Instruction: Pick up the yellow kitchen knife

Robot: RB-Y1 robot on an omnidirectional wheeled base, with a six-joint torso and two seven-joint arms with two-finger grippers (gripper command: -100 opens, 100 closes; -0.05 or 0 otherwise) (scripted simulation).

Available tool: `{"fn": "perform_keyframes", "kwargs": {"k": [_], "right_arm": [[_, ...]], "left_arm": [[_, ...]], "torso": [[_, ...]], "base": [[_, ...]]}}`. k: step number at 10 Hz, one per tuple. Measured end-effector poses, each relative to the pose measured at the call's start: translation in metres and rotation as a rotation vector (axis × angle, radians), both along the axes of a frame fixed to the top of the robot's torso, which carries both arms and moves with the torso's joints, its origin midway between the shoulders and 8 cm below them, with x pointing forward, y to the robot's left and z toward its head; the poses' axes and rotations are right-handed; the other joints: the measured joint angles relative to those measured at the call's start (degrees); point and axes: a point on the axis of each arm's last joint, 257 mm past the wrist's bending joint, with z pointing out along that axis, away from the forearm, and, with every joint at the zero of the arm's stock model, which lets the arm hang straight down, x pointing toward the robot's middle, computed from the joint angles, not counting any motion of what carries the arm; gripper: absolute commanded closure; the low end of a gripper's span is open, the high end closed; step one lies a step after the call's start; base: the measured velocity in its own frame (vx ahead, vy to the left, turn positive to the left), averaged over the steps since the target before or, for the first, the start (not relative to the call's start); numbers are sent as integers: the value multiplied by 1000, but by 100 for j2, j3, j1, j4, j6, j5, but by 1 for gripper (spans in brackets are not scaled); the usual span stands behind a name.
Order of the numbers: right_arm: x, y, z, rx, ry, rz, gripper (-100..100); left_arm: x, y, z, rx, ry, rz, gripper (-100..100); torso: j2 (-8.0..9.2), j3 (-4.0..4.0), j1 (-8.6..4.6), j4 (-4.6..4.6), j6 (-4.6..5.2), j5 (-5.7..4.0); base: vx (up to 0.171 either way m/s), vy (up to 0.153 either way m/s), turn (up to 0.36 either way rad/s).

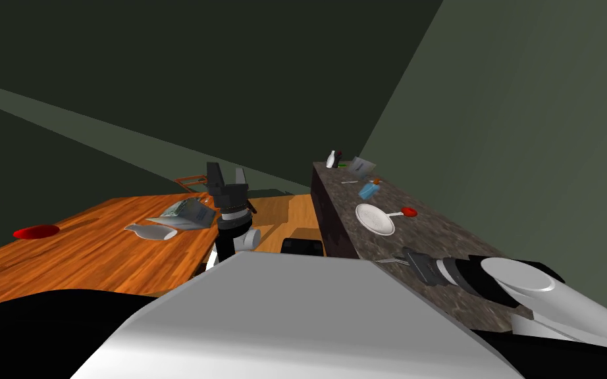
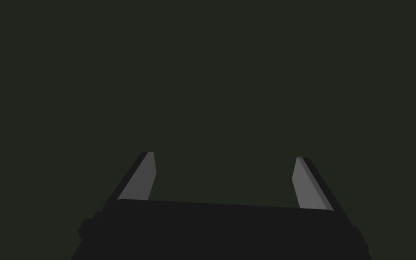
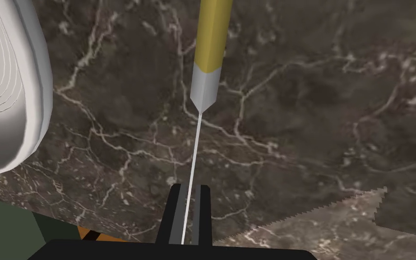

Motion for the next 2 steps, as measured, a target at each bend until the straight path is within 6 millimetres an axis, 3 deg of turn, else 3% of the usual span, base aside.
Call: {"fn": "perform_keyframes", "kwargs": {"k": [1, 2], "right_arm": [[-4, -2, 6, 0, -3, 12, 100], [-5, -2, 6, 0, -1, 15, 0]], "left_arm": [[0, 0, 0, 0, 0, 0, 0], [0, 0, 0, 0, 0, 0, 0]], "torso": [[1, 1, 1, 1, 0, 1], [13, 7, -5, 4, -6, -2]], "base": [[38, 17, -30], [6, 4, 5]]}}
